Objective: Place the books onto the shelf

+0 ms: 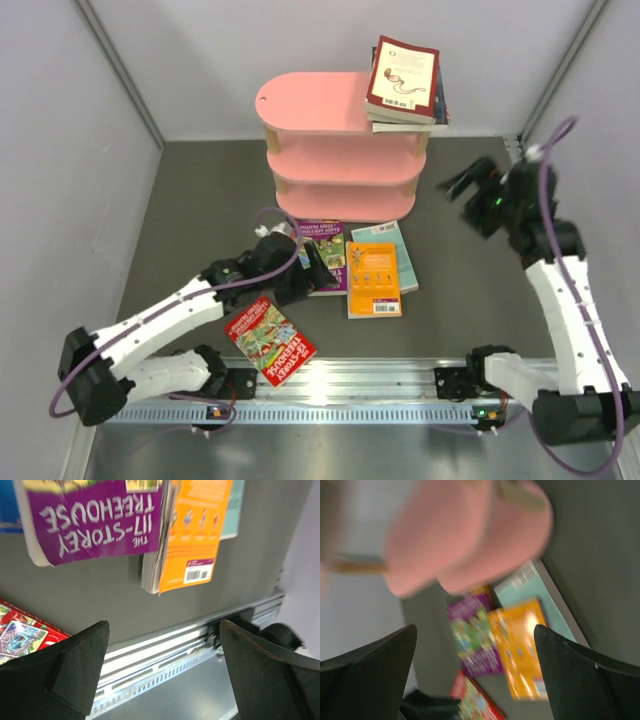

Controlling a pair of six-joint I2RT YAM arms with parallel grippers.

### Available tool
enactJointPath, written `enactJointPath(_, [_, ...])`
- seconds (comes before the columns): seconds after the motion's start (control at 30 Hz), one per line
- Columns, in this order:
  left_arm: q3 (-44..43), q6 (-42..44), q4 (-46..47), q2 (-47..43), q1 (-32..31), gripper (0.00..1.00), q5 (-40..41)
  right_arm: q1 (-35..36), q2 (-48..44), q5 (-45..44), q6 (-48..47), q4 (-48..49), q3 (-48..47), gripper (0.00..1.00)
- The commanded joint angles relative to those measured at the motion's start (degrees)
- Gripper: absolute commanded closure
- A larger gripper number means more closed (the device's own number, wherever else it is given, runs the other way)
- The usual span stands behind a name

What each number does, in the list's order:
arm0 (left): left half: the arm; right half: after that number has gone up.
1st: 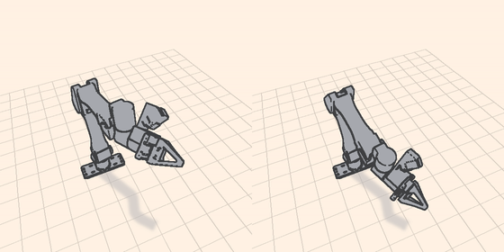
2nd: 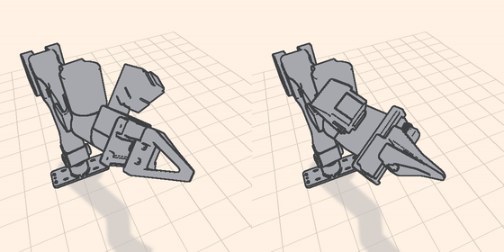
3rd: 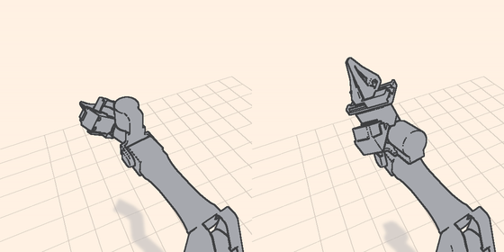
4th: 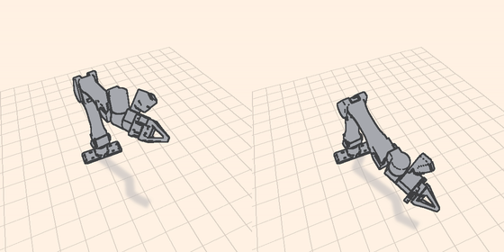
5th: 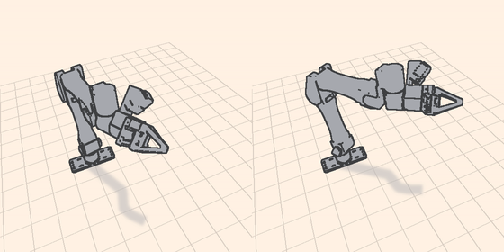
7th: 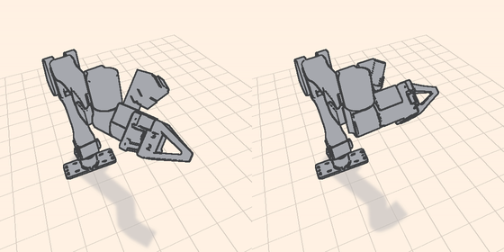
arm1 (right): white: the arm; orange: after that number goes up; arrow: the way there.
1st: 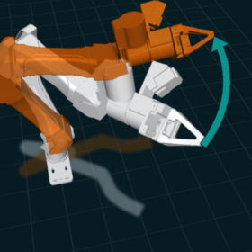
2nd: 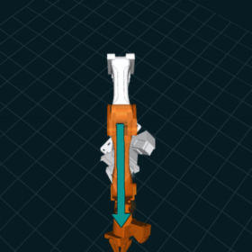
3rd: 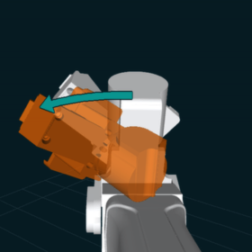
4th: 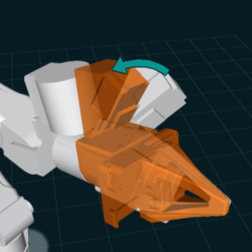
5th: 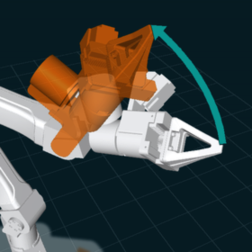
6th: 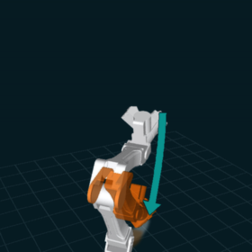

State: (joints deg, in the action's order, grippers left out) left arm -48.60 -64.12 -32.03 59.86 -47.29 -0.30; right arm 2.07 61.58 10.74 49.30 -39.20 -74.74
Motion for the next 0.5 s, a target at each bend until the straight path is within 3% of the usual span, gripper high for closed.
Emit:
enactJointPath(0.0, [1.05,0.75,4.60,3.94,-3.16,0.03,-2.69,4.79,-5.66,-4.34,-2.54,-9.50,18.89,0.00])
enactJointPath(0.17, [5.70,-2.84,14.08,9.40,-4.65,0.03,-4.80,4.96,-19.64,9.61,1.57,-2.29,42.78,0.07])
enactJointPath(0.23, [7.46,-4.08,18.84,11.24,-4.92,0.03,-5.33,5.23,-23.15,12.71,3.25,2.86,48.00,0.08])
enactJointPath(0.47, [9.66,-7.06,26.84,16.96,-5.27,0.03,-7.17,5.67,-25.28,20.01,11.94,24.03,66.53,0.13])
